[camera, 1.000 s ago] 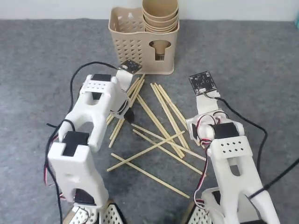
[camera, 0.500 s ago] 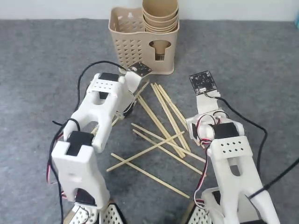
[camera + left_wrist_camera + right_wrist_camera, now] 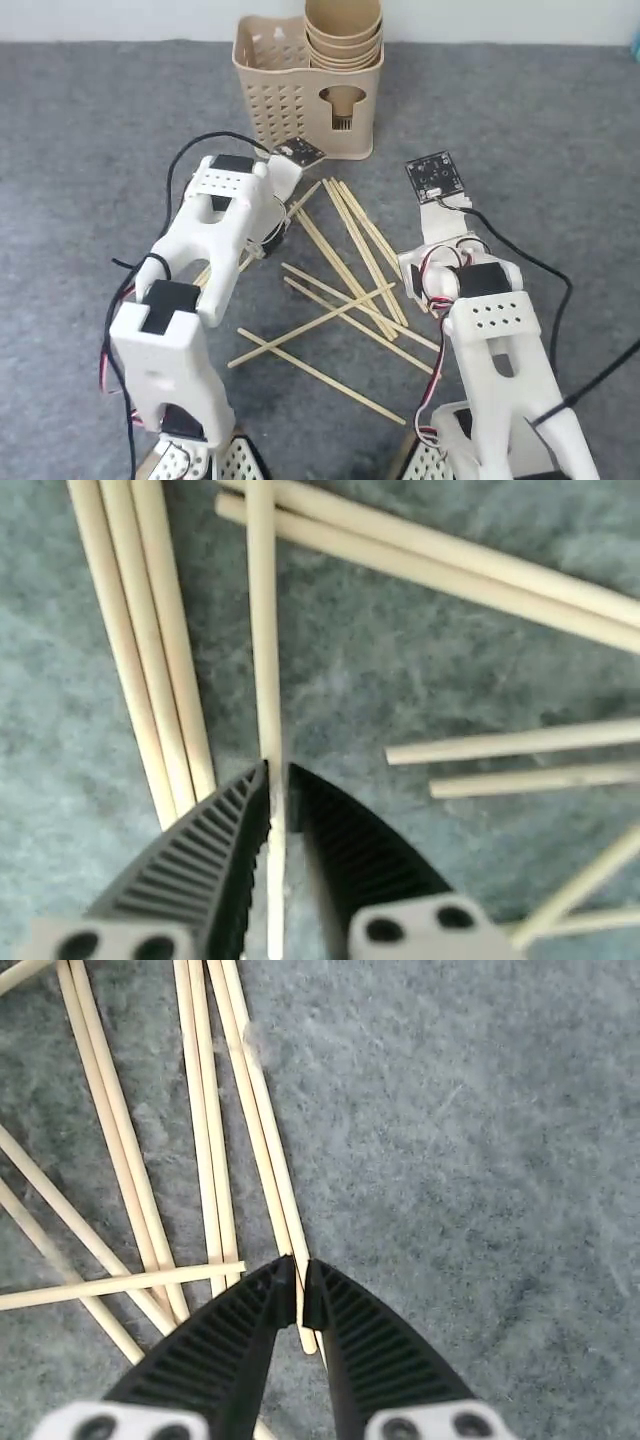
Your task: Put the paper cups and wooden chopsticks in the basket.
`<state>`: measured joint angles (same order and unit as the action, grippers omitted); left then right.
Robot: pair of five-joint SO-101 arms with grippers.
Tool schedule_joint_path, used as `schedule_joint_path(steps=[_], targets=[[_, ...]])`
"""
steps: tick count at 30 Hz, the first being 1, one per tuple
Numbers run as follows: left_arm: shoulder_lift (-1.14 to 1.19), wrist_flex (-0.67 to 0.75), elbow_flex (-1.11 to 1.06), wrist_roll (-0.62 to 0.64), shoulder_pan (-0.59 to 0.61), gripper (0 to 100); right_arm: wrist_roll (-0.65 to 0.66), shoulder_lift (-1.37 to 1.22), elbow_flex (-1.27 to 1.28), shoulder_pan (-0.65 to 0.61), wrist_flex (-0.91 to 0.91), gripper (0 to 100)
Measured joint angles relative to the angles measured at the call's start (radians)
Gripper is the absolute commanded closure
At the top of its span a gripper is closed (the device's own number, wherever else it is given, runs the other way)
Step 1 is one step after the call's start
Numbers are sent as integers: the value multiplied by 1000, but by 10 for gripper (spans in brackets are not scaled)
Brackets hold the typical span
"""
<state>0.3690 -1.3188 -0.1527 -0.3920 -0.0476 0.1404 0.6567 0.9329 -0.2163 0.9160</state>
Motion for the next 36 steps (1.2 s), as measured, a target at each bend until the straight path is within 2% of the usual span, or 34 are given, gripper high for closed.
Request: schedule_joint_path(steps=[2,4,11,24,27,30,36], targets=[[-48,-17,3,28,0,734,0,0,0,0,0,957],[-94,-41,3,48,0,694,0,0,0,0,0,957],[-135,-57,3,3,0,769,0,0,0,0,0,957],[46,38,49,-31,61,773,0,0,0,0,0,957],[63,38,54,-31,57,837,0,0,0,0,0,957],[89,40,55,-38,57,981,0,0,0,0,0,957],[118,34,74,-110,38,988,0,0,0,0,0,957]])
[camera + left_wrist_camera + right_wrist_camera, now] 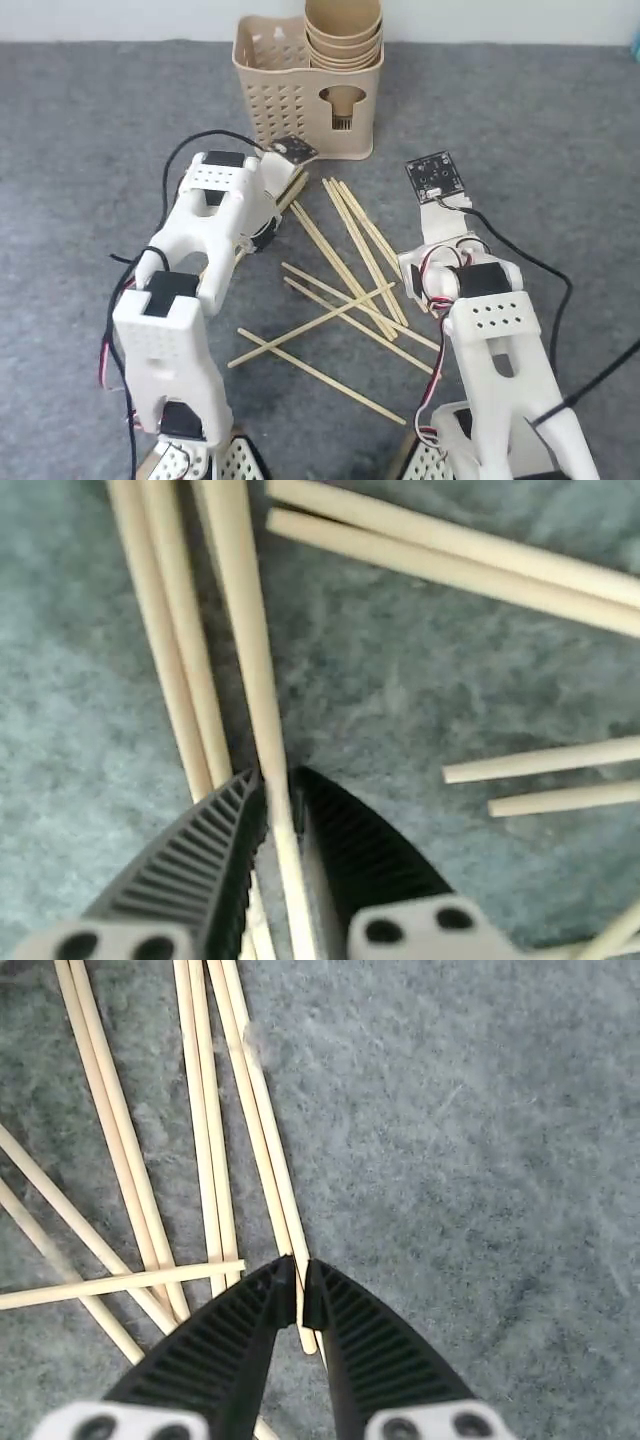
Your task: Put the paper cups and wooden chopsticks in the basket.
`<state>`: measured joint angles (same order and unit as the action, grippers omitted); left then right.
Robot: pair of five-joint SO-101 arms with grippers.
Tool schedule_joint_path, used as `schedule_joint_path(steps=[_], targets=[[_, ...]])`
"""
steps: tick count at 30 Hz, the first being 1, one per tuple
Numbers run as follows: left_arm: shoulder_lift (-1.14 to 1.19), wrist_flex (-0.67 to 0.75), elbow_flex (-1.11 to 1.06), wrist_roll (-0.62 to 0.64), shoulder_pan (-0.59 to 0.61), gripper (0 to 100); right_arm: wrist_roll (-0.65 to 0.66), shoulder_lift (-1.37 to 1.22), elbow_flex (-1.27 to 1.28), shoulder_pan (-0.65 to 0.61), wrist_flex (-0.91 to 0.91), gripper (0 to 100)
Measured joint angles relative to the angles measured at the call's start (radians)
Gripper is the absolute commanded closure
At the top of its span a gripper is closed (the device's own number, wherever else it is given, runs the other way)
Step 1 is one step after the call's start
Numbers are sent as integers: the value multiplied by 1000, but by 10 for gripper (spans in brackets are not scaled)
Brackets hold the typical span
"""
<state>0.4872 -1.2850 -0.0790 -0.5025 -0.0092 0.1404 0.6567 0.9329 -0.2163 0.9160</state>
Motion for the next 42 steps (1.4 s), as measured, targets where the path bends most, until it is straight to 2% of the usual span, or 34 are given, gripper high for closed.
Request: schedule_joint_path(steps=[12,19,29,38,42], targets=[[0,-23,2,-5,3,990,0,0,0,0,0,957],[-23,-161,54,5,3,991,0,0,0,0,0,957],[-408,-265,61,5,-17,991,0,0,0,0,0,957],[-776,-210,61,64,-25,991,0,0,0,0,0,957],[-901,-69,61,209,-34,991,0,0,0,0,0,957]])
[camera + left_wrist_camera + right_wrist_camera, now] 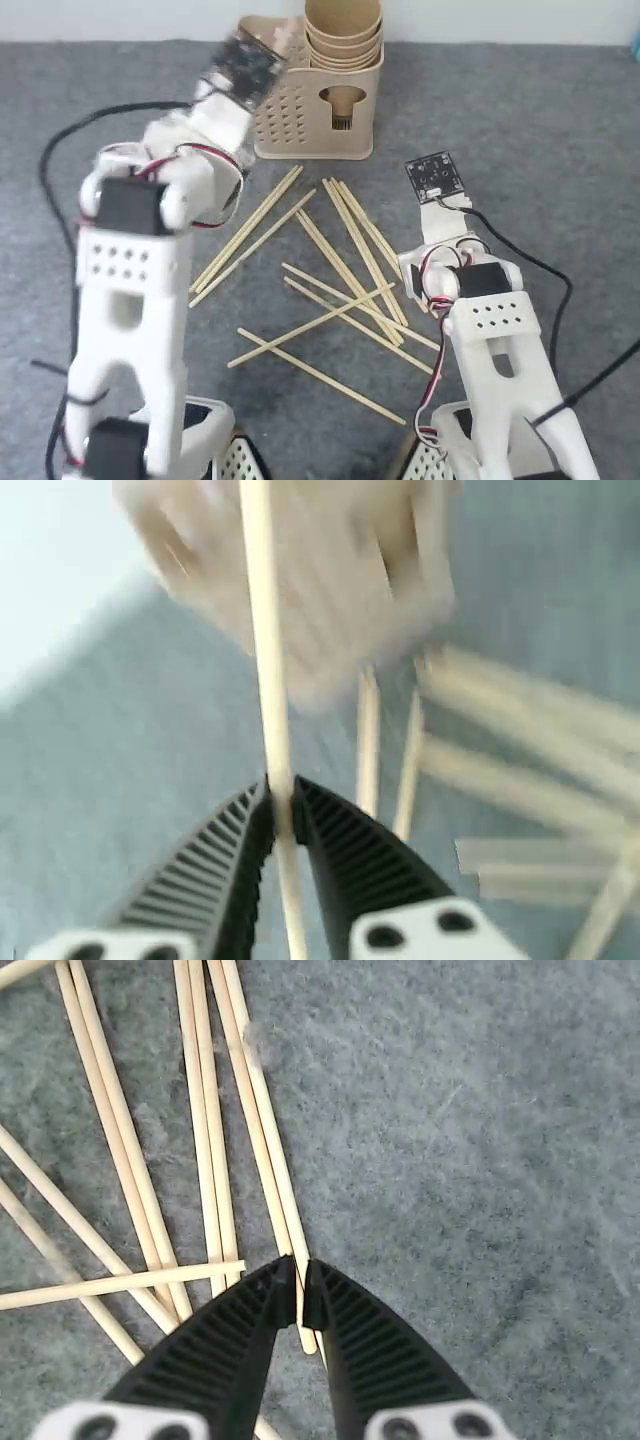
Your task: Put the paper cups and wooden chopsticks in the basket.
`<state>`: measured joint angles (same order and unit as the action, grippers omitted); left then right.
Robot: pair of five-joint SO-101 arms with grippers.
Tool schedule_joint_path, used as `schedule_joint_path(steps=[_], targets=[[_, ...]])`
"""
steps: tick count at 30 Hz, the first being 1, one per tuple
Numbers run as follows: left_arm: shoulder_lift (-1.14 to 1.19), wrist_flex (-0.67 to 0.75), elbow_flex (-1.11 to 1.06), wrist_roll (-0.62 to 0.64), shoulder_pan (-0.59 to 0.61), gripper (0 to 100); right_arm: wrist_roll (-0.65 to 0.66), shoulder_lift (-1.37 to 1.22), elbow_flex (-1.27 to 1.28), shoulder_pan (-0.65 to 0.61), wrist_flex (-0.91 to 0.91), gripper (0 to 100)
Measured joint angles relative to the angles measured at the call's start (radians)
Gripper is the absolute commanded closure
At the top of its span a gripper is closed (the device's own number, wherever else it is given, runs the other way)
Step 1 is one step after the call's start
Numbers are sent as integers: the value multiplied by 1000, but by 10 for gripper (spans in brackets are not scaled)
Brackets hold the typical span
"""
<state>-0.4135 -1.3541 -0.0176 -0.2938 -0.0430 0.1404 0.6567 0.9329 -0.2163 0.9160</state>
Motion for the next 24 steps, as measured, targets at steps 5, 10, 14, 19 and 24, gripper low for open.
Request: schedule_joint_path(steps=[5,10,14,19,24], targets=[[-34,361,-55,209,5,991,0,0,0,0,0,957],[35,720,-58,361,-6,991,0,0,0,0,0,957],[150,959,-58,482,-14,991,0,0,0,0,0,957],[287,1177,-58,489,-37,990,0,0,0,0,0,957],[448,1274,-18,489,-34,990,0,0,0,0,0,957]])
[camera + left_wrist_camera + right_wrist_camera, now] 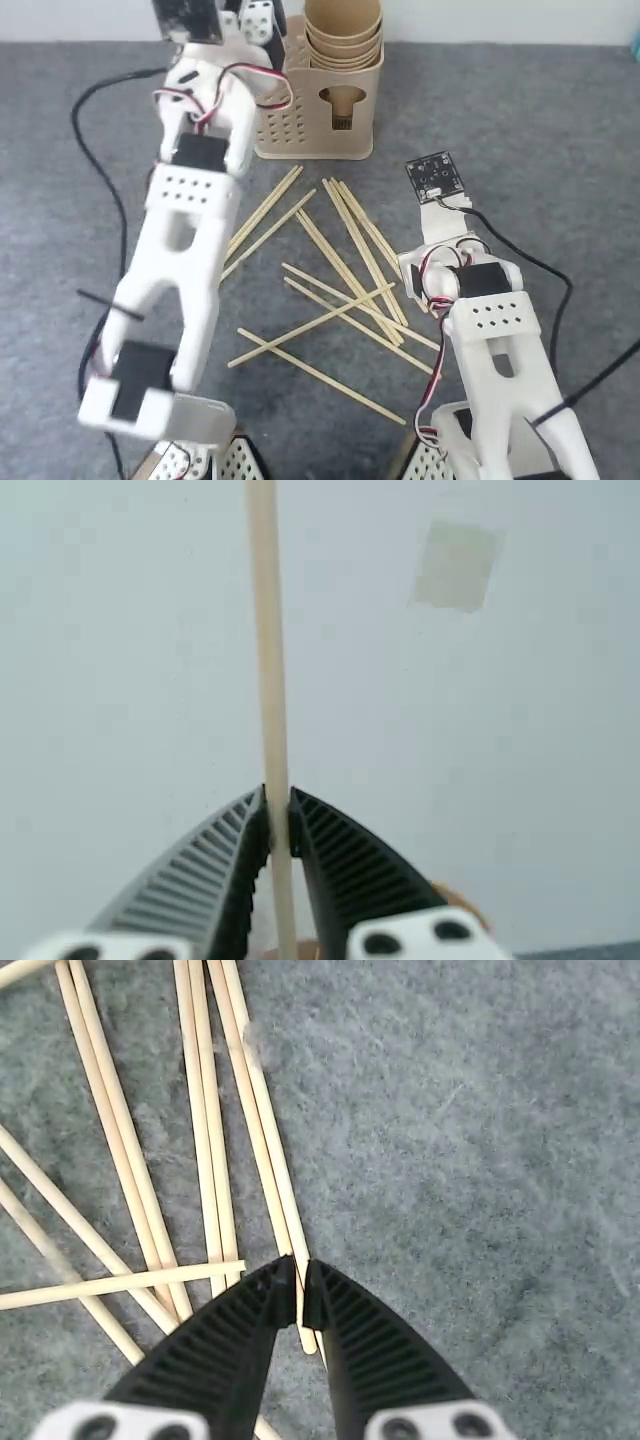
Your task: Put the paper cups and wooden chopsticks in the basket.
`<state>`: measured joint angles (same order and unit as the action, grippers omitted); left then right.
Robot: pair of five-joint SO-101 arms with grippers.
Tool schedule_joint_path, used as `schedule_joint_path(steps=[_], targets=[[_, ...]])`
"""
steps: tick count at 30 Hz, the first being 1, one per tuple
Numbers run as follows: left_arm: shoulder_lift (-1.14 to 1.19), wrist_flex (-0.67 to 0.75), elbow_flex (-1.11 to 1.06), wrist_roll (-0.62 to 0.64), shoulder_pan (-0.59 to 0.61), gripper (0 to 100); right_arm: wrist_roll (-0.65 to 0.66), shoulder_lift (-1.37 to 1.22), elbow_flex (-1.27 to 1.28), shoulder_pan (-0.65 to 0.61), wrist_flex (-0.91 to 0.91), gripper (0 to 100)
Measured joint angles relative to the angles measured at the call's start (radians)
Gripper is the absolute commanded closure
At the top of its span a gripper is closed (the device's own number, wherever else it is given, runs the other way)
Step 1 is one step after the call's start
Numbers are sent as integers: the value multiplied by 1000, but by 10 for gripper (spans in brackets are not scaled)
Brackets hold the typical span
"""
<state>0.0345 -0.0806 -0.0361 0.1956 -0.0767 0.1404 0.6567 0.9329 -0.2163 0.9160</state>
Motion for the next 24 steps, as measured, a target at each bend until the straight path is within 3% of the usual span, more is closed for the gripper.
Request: schedule_joint_path(steps=[7,12,14,19,24], targets=[[304,6,238,0,52,989,0,0,0,0,0,957],[339,-126,333,0,52,986,0,0,0,0,0,957],[351,-149,351,0,57,937,0,0,0,0,-6,957],[413,-152,364,0,60,681,0,0,0,0,-11,957],[422,-152,364,0,71,648,0,0,0,0,-12,957]])
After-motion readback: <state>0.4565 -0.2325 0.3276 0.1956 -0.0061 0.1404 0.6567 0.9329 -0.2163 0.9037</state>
